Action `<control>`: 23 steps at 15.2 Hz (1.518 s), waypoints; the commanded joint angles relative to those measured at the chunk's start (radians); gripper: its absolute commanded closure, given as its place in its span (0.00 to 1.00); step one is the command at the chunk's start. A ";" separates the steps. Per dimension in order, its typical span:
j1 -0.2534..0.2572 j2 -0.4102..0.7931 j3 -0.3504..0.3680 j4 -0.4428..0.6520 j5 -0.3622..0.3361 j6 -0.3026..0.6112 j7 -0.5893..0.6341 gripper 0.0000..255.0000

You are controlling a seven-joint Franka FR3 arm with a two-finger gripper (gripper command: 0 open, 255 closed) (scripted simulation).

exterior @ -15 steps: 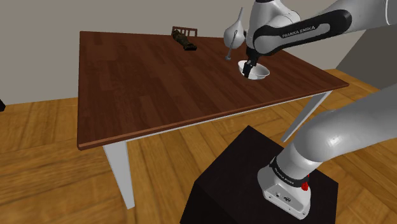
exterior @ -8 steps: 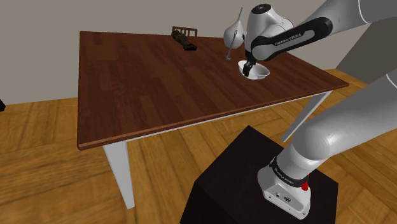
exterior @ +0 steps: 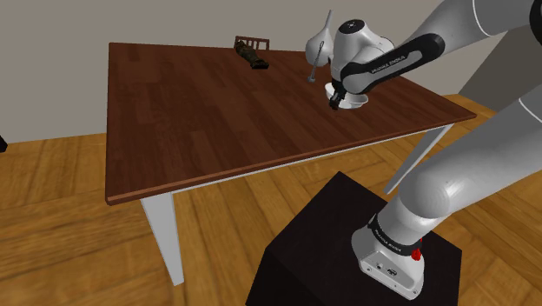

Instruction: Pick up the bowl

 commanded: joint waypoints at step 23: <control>0.026 -0.101 0.012 0.089 0.093 -0.168 -0.123 1.00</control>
